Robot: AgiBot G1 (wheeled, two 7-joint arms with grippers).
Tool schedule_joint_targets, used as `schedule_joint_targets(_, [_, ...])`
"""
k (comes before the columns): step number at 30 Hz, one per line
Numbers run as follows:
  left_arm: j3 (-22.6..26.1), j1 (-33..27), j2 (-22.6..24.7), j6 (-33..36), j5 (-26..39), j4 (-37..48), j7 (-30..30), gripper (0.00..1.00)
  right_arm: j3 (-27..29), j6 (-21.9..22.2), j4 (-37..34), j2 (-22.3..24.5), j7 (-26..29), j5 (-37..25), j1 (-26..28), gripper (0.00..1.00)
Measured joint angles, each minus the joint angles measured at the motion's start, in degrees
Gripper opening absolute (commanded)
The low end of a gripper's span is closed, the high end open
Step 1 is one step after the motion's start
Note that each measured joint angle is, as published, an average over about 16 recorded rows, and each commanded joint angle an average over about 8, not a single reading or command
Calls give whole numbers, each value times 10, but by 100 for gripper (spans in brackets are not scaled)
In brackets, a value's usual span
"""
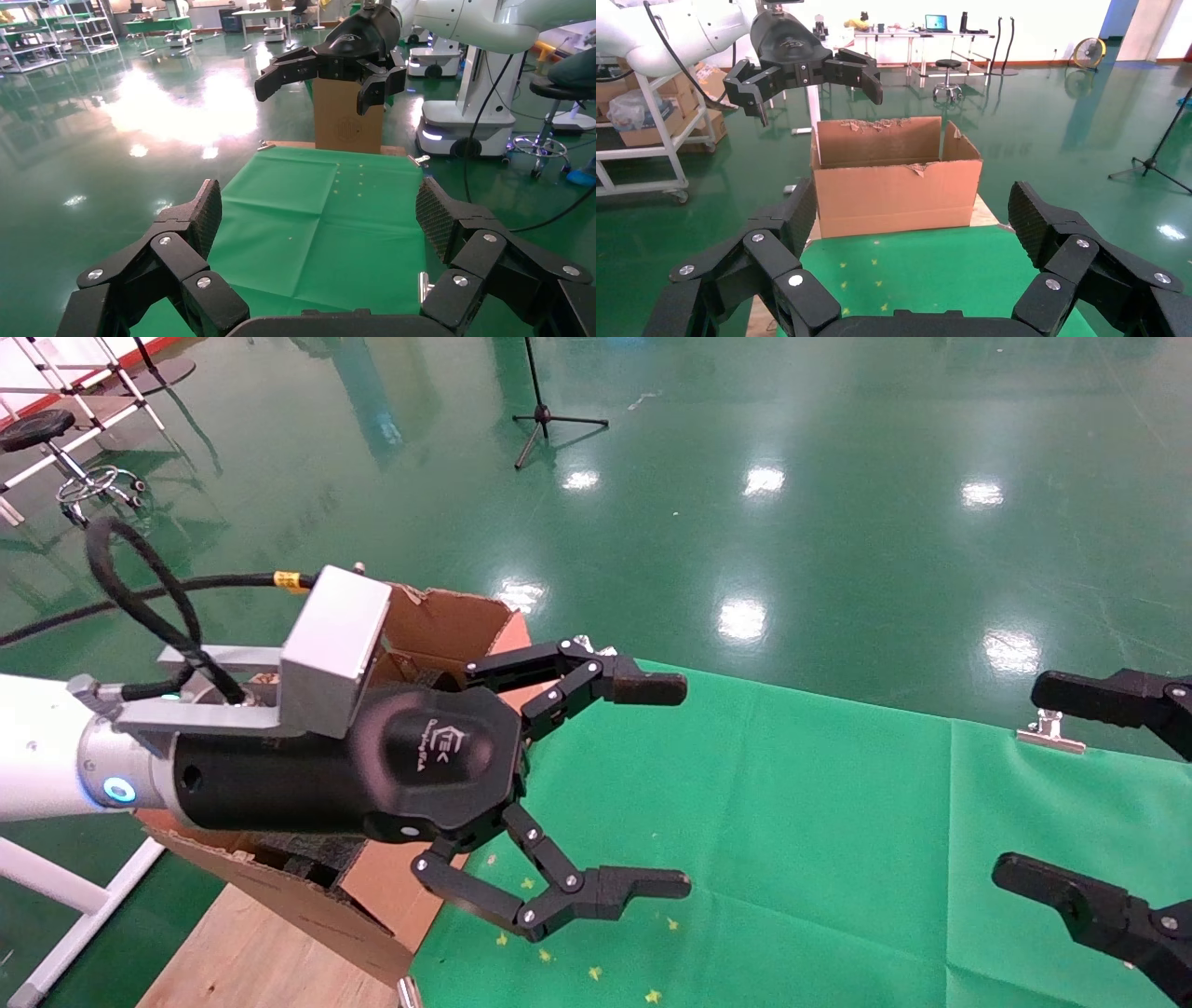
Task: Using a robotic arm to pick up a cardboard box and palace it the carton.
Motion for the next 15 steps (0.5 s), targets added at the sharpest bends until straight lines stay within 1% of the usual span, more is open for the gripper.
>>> schedule_joint_targets(15, [0,-1,0,0,1,1,0,100,0,0,0,0,0,0,0,100])
